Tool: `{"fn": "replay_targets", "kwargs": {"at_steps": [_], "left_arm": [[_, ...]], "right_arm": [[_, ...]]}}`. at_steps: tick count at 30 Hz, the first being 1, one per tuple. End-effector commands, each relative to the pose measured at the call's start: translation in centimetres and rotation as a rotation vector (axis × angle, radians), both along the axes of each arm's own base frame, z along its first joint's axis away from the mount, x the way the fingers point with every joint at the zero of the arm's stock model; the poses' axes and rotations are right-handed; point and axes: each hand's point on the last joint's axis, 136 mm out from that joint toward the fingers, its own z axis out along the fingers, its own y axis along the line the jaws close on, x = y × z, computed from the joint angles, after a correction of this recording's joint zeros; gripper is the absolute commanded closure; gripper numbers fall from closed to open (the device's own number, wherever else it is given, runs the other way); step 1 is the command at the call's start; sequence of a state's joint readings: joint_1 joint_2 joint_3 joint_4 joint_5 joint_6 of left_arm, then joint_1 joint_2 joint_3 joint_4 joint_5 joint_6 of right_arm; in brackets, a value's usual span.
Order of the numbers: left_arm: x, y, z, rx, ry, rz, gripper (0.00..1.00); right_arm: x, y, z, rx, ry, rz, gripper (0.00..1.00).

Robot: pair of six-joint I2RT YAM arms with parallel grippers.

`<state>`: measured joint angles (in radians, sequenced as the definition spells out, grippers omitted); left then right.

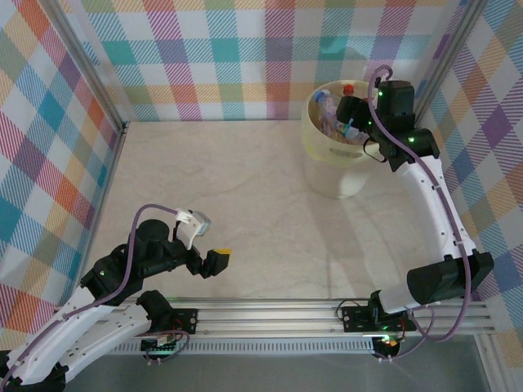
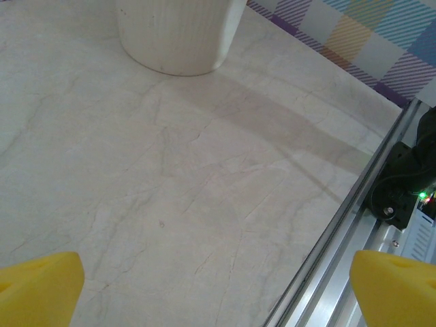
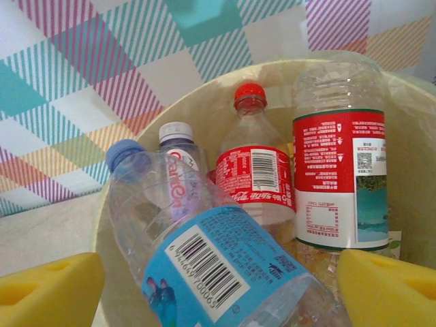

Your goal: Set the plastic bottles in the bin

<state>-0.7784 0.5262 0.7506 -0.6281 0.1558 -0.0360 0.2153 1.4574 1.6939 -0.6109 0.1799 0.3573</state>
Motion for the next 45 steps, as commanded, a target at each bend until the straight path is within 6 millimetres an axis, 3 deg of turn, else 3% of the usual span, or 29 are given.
{"fn": "replay_targets", "kwargs": {"at_steps": [1,15,25,28,36,43,45], "left_arm": [[-0.2,-0.3,0.8,-0.011,-0.021,-0.017,0.00],[0.0,-0.3,0.6,-0.003,-0.016,-0.013,0.00],[0.2,-0.3,0.4,0.006,-0.019,-0.004,0.00],[0.5,-0.1,0.4,0.008,-0.027,0.012,0.00],[1.5,1.1,0.7,0.012,-0.070,0.095,0.00],[3.0,3.1,1.0,0.036,-0.139,0.223,0.00],[3.4,3.8,1.0,0.043,-0.157,0.270,0.00]], "right_arm": [[-0.8,0.7,-0.6,-0.016,0.036,0.066,0.11],[-0.7,-1.2,-3.1,-0.102,0.117,-0.020,0.12],[-1.6,-1.2,-1.5,-0.096,0.065,-0.009,0.08],[-2.5,-0.8,-0.9,-0.085,0.028,0.026,0.01],[-5.9,0.0,-0.7,-0.049,-0.041,0.112,0.00],[-10.2,0.5,-1.9,-0.032,-0.188,0.195,0.00],[-11.5,0.0,-3.2,-0.032,-0.224,0.185,0.00]]}}
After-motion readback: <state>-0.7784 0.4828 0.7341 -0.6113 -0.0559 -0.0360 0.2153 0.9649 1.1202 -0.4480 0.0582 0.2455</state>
